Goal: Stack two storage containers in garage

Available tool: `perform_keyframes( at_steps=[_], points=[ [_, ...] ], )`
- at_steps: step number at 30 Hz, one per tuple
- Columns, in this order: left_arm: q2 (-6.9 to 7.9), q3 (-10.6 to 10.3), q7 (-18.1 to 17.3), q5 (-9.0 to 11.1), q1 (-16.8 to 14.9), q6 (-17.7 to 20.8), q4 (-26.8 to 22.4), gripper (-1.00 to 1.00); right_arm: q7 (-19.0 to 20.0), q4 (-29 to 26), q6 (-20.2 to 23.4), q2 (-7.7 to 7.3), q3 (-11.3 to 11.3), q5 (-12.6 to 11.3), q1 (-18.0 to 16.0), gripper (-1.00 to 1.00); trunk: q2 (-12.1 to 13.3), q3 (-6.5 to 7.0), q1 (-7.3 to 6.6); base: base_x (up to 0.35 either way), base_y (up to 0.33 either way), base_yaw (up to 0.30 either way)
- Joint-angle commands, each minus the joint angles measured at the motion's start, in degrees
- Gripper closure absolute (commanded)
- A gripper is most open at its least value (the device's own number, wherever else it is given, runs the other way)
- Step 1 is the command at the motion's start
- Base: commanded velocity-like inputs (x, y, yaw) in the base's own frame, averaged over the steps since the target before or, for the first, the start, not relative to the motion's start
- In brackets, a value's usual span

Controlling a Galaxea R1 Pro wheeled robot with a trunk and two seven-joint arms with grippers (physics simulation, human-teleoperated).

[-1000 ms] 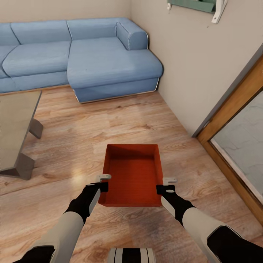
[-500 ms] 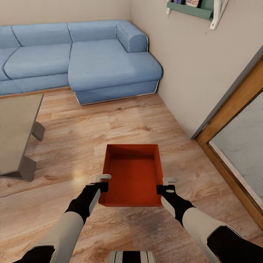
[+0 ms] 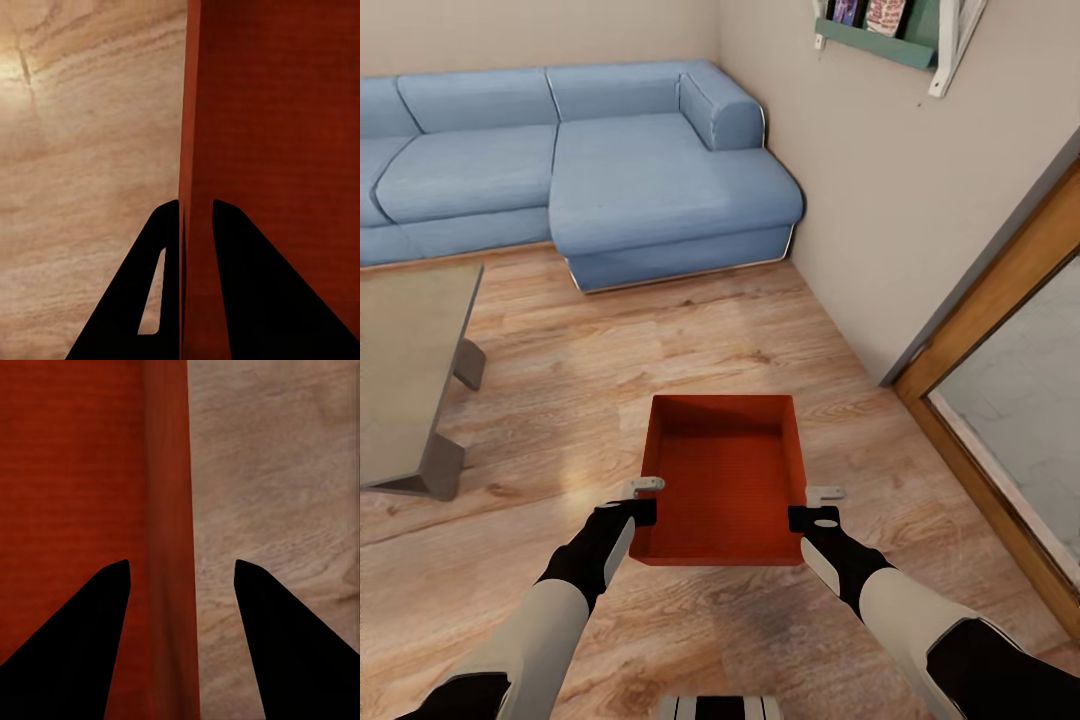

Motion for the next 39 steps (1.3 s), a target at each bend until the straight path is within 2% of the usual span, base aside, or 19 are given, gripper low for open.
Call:
perform_keyframes(
  at_steps=[1,39],
  points=[
    [0.26,0.4,0.2,-1.6,-0.1,0.4,-0.2,1.00,-0.4,1.0,0.4,-0.11,1.1,-0.6,0.0,1.00,0.4,0.15,-0.23,0.000,0.000,0.000],
    [0.27,0.5,0.3,-1.6,-0.1,0.4,-0.2,1.00,0.1,0.9,0.6,-0.09,1.1,-0.4,0.0,1.00,15.6,6.98,-8.58,0.000,0.000,0.000]
  ],
)
